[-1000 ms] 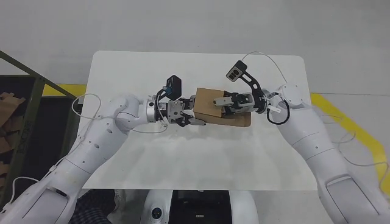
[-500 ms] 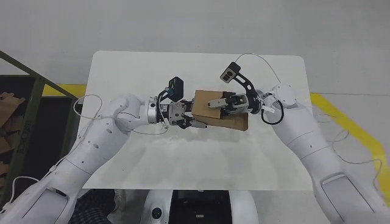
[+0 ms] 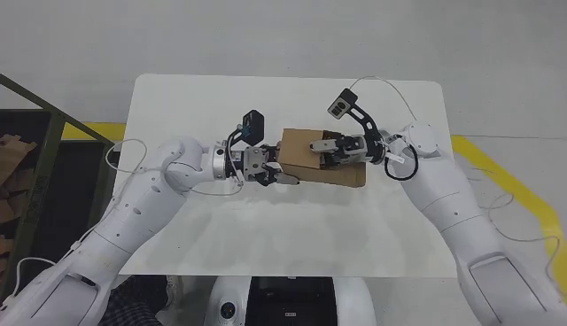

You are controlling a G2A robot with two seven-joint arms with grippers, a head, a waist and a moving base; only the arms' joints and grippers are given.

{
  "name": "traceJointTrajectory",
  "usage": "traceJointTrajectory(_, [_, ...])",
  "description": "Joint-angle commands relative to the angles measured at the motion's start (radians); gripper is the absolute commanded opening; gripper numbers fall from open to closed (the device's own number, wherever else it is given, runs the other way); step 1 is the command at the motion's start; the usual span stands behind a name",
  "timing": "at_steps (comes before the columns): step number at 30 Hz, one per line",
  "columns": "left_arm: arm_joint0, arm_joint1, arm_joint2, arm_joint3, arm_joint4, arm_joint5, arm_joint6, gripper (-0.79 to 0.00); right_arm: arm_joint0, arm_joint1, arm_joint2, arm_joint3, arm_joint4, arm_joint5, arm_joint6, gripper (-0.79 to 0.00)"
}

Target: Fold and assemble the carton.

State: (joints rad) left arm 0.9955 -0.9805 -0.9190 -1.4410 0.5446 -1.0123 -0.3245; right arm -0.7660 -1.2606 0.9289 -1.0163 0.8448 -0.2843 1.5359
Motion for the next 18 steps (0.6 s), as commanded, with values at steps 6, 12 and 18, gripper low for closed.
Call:
traceJointTrajectory(6, [0.0,0.0,0.001,0.003,-0.017,0.0,-0.022,-0.539,-0.032,0.02,0.053,-0.051,0.008,0.0,0.0,0.0])
traceJointTrajectory(12, [-0.005,-0.001,0.013,0.001,-0.04,0.0,-0.054,-0.557,-0.044,0.022,0.057,-0.086,0.016,0.0,0.0,0.0])
traceJointTrajectory(18, [-0.011,-0.002,0.02,0.003,-0.054,0.0,-0.08,-0.566,-0.032,0.014,0.036,-0.088,0.013,0.0,0.0,0.0])
